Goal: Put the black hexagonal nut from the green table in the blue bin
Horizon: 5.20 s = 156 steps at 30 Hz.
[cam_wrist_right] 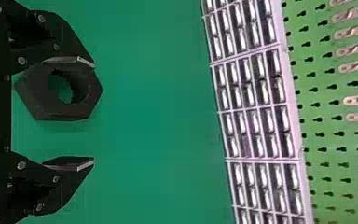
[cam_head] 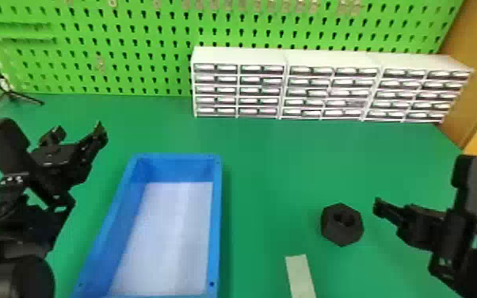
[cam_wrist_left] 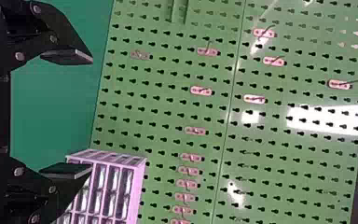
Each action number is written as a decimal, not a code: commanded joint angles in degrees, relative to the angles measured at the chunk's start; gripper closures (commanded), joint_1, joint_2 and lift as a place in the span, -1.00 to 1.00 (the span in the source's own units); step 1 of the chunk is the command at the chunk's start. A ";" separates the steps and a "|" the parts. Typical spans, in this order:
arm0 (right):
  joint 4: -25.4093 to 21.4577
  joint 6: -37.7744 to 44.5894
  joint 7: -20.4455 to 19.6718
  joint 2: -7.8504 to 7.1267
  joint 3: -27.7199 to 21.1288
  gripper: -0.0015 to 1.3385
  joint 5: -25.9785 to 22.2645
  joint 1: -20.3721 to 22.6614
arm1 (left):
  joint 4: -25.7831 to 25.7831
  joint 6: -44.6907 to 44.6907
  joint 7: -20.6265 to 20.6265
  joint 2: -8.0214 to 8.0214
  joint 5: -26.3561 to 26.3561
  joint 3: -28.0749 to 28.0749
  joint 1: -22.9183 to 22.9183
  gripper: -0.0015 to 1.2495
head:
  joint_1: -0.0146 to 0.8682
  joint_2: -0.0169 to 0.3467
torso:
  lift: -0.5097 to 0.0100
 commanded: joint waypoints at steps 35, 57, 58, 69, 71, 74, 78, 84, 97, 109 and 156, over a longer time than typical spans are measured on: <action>-0.51 4.14 -5.85 -1.85 1.83 -0.20 -6.92 -1.14 | -0.01 0.48 0.00 0.00 0.68 -0.02 0.34 -0.30 | 0.60 -0.86 | 0.59; 0.37 4.49 -5.85 -1.76 1.48 -0.20 -6.75 -2.28 | -0.01 0.56 0.00 0.00 0.68 -0.20 0.08 -0.30 | 0.60 -0.86 | 0.59; 0.46 4.58 -5.85 -1.76 1.48 -0.20 -6.75 -2.45 | -0.01 0.65 0.00 0.00 0.68 -0.20 -0.01 -0.30 | 0.60 -0.86 | 0.59; 4.06 5.02 -5.85 -4.22 3.41 -0.20 -8.15 -5.27 | -0.01 1.18 0.00 0.00 0.68 -0.46 -0.18 -0.30 | 0.60 -0.86 | 0.59; 4.94 4.84 -5.85 -4.39 3.76 -0.20 -8.42 -5.71 | -0.01 1.27 0.00 0.00 0.68 -0.46 -0.18 -0.30 | 0.60 -0.86 | 0.59; 6.53 4.76 -5.85 -4.75 4.38 -0.20 -8.68 -6.58 | 0.08 1.44 0.00 0.00 0.68 -0.55 -0.27 -0.30 | 0.60 -0.86 | 0.59; 8.63 3.53 -5.85 -5.19 4.90 -0.20 -8.07 -7.20 | 0.08 1.71 0.00 0.00 0.68 -0.64 -0.27 -0.30 | 0.60 -0.86 | 0.59; 11.10 2.56 -5.85 -5.36 4.90 -0.20 -6.31 -7.99 | 0.08 1.79 0.00 0.00 0.59 -0.73 -0.36 -0.30 | 0.60 -0.86 | 0.59; 16.81 0.45 -5.85 -6.77 4.46 -0.20 -5.78 -8.69 | 0.08 2.06 0.00 0.00 0.68 -0.82 -0.36 -0.30 | 0.60 -0.86 | 0.59; 21.73 -0.52 -5.85 -8.44 5.61 -0.20 -6.75 -10.80 | 0.08 2.41 0.00 0.00 1.03 -0.73 -0.36 -0.30 | 0.60 -0.86 | 0.59; 32.01 8.54 -5.85 -11.60 10.53 -0.20 -5.87 -20.38 | 0.52 2.85 0.00 0.00 1.21 -1.26 -0.62 -0.30 | 0.60 -0.86 | 0.59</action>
